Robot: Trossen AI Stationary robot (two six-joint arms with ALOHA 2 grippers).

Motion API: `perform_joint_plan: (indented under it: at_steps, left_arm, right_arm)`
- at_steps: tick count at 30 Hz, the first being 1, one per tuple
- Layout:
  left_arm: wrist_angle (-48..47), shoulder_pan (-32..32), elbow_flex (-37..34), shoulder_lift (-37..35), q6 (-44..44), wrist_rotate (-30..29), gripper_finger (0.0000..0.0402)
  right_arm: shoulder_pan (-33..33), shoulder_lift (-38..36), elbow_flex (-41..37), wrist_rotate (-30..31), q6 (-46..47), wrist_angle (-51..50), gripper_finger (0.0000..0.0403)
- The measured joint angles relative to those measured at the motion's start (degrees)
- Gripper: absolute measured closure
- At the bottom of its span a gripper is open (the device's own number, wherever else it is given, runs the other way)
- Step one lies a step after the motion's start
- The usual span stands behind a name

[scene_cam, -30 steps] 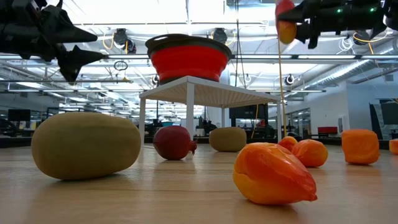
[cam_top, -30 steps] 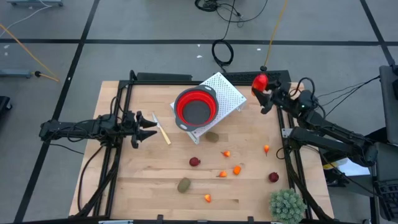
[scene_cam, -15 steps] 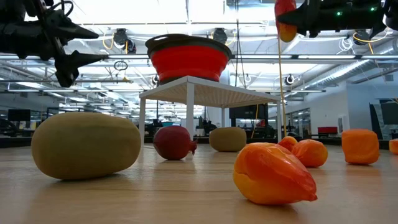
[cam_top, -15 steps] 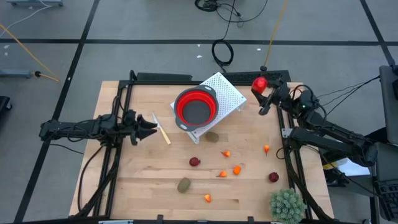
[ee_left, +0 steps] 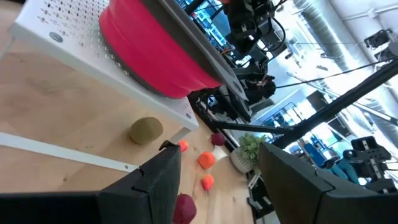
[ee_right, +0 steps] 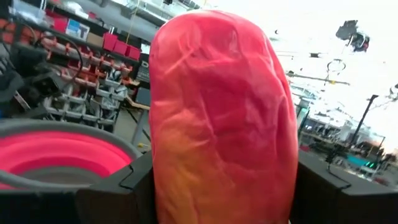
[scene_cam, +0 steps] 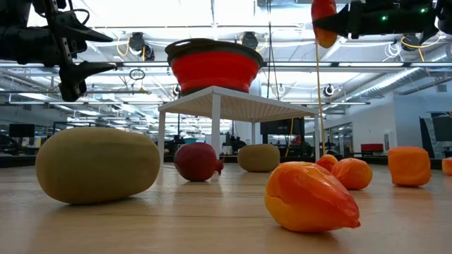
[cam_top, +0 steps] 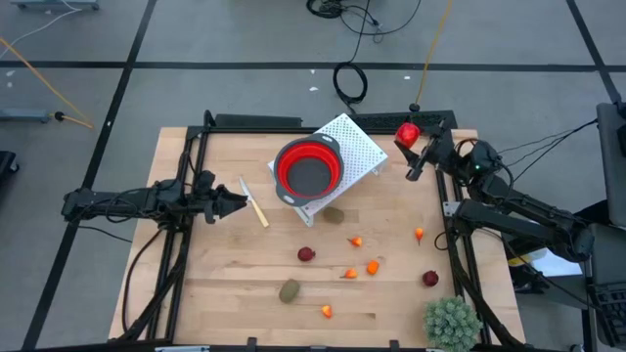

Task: Pick & Place Fruit
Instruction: Put the mango into the red strainer bowl on the shelf

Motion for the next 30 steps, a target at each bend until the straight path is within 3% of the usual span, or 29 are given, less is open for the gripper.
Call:
perform_joint_plan:
  at_steps: [6, 15, 22, 30]
  left_arm:
    - [0.0, 0.0, 0.0, 0.0, 0.2, 0.0, 0.0188]
    - [0.0, 0.0, 0.0, 0.0, 0.9, 0.0, 0.0188]
    - [0.0, 0.0, 0.0, 0.0, 1.7, -0.1, 0.0188]
    - [0.0, 0.0, 0.0, 0.0, 2.9, -0.1, 0.0188]
  right_arm:
    - [0.0, 0.0, 0.0, -11.1, 10.7, 0.2, 0.0161]
    - [0.0, 0.0, 0.0, -25.3, 34.3, 4.3, 0.0161]
    - [0.0, 0.0, 0.0, -34.0, 52.3, 18.8, 0.0161]
    - [0.0, 0.0, 0.0, -38.1, 68.6, 39.2, 0.0161]
